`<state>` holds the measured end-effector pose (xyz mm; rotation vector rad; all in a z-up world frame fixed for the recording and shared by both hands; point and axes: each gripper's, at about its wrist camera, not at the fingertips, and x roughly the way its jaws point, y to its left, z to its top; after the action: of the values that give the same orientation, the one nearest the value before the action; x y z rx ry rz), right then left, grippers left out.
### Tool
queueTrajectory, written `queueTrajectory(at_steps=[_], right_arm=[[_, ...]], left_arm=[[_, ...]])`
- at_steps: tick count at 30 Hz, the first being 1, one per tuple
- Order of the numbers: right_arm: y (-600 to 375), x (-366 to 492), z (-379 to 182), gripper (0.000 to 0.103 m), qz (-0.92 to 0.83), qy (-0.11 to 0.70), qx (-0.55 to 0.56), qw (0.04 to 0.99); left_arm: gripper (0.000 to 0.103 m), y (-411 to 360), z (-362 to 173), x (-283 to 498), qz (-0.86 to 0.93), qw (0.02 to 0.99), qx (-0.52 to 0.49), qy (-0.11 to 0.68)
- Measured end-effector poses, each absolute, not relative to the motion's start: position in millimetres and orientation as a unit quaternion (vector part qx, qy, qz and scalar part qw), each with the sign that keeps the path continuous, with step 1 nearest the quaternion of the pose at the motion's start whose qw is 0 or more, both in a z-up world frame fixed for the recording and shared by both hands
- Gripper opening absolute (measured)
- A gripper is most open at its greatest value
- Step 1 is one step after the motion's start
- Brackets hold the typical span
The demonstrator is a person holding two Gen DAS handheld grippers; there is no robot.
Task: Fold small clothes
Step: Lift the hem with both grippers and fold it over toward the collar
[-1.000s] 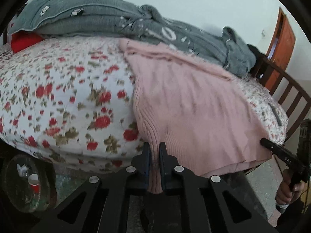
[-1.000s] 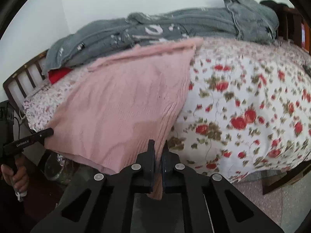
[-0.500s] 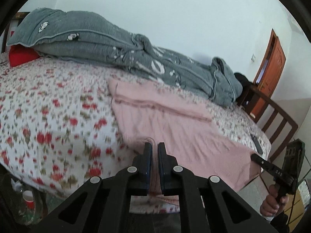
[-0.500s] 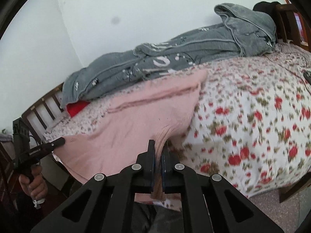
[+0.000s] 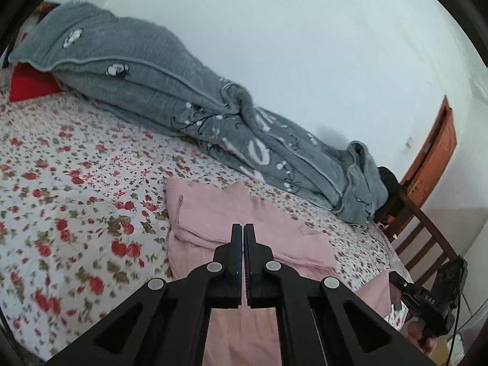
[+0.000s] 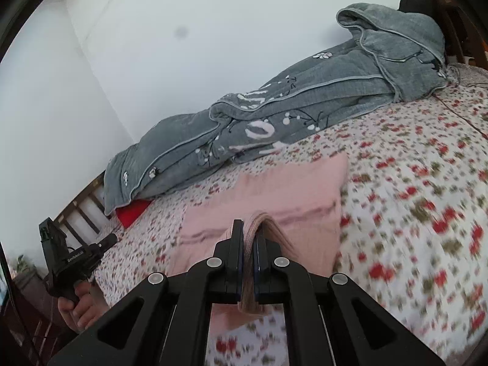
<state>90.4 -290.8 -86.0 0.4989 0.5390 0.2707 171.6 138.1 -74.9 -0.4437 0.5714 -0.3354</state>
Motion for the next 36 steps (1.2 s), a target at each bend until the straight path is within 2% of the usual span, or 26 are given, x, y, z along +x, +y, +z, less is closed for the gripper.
queueTrajectory(at_steps=[5, 10, 12, 13, 14, 16, 24, 34, 36], right_arm=[[-284.0, 122.1, -93.1, 0.005, 0.121, 0.279, 0.226, 0.926], [-287.8, 115.3, -102.4, 0.005, 0.118, 0.280, 0.227, 0.925], [-289.7, 111.0, -104.7, 0.005, 0.116, 0.282, 0.232, 0.924], [-290.8, 107.9, -105.5, 0.005, 0.114, 0.282, 0.232, 0.924], [-292.1, 103.2, -106.1, 0.005, 0.111, 0.282, 0.230, 0.925], [-294.9, 96.1, -107.4, 0.005, 0.107, 0.283, 0.233, 0.924], [-297.6, 58.4, -108.6, 0.005, 0.106, 0.276, 0.235, 0.926], [-289.9, 28.3, -114.3, 0.005, 0.104, 0.271, 0.225, 0.930], [-289.9, 27.0, -114.2, 0.005, 0.104, 0.272, 0.228, 0.929]], left_arm=[[0.002, 129.1, -99.7, 188.0, -0.173, 0.906, -0.194, 0.334], [0.003, 114.4, -138.2, 167.1, -0.185, 0.894, -0.140, 0.384], [0.006, 110.1, -152.4, 154.8, -0.199, 0.882, -0.139, 0.404], [0.015, 107.8, -156.5, 151.4, -0.204, 0.879, -0.139, 0.408], [0.034, 105.7, -162.0, 144.8, -0.208, 0.876, -0.139, 0.412], [0.051, 101.3, -170.7, 127.4, -0.217, 0.874, -0.138, 0.412], [0.051, 84.8, -193.9, 80.5, -0.223, 0.869, -0.126, 0.423], [0.049, 76.5, -212.5, 81.3, -0.209, 0.861, -0.163, 0.433], [0.039, 75.5, -213.8, 83.8, -0.208, 0.857, -0.172, 0.439]])
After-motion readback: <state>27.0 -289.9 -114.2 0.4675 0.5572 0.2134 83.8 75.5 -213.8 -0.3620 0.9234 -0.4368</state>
